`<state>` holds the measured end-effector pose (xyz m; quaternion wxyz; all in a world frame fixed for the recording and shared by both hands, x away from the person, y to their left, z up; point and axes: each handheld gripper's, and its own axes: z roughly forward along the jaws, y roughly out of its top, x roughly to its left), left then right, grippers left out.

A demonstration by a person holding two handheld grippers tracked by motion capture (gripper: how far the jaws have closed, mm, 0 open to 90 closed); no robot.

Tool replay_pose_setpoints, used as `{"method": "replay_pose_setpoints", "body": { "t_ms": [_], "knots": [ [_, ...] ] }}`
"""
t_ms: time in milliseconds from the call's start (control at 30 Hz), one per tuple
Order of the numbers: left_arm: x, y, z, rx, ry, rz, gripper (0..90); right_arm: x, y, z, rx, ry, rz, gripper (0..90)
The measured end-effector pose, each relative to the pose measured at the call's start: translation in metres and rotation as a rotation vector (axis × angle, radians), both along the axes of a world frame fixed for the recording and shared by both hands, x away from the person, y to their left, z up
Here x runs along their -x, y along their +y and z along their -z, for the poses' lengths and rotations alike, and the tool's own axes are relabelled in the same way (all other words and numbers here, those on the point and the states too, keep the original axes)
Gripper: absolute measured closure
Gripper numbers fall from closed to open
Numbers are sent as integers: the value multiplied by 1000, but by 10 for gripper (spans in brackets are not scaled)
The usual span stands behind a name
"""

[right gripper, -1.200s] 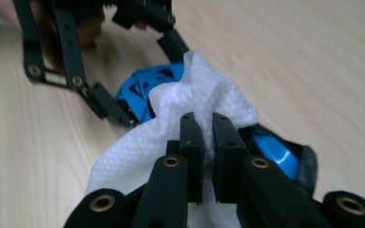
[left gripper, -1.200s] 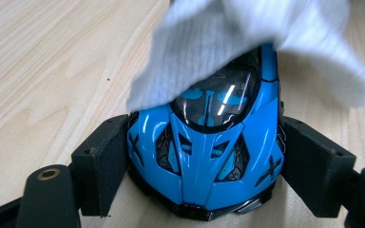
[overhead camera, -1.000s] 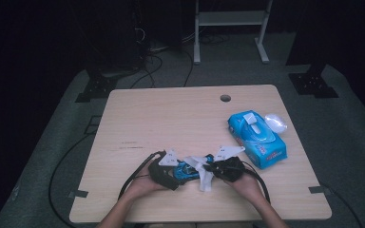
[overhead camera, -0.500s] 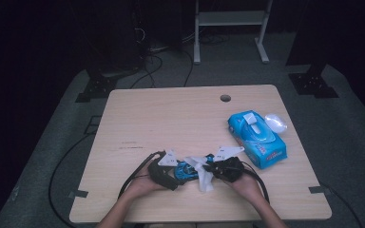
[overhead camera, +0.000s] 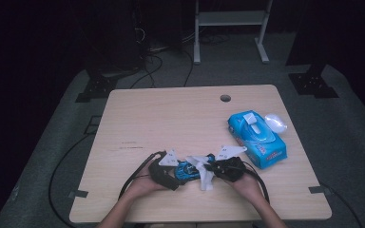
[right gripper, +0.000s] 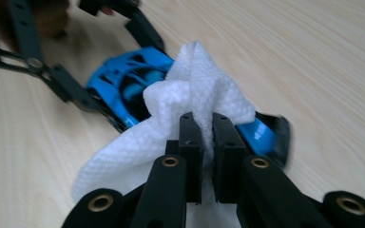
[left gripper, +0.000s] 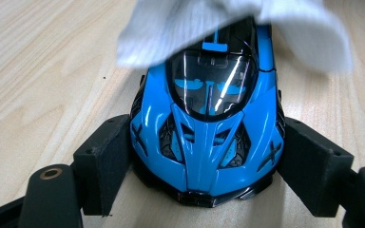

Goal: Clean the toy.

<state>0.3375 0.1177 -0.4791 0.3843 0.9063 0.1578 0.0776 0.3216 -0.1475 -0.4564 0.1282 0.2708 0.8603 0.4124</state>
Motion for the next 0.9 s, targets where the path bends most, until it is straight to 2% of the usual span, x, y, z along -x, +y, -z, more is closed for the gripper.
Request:
{"method": "replay_pose_setpoints", "body": {
  "t_ms": [100,200,300,367,467,600,833,900],
  "knots": [
    [0,0,0,9,10,-4,223,-3,-7,2,-27,25,13,837],
    [-1,1,0,2,8,2,224,-3,-6,2,-18,20,13,836],
    [1,0,-1,-4,-14,4,233,-2,-6,1,-16,17,16,837],
    [2,-2,-1,-11,-30,5,237,0,-3,0,4,-6,17,837],
    [4,-4,-2,-16,-45,6,246,5,6,-1,-11,-17,-21,836],
    [3,-2,-2,-8,-37,9,246,6,15,-1,-18,-14,-47,836],
    [2,-1,-2,-1,-17,3,233,-2,-4,1,-22,22,11,835],
    [3,-2,-2,-1,-34,9,239,-1,-1,0,-11,8,11,835]
  ]
}}
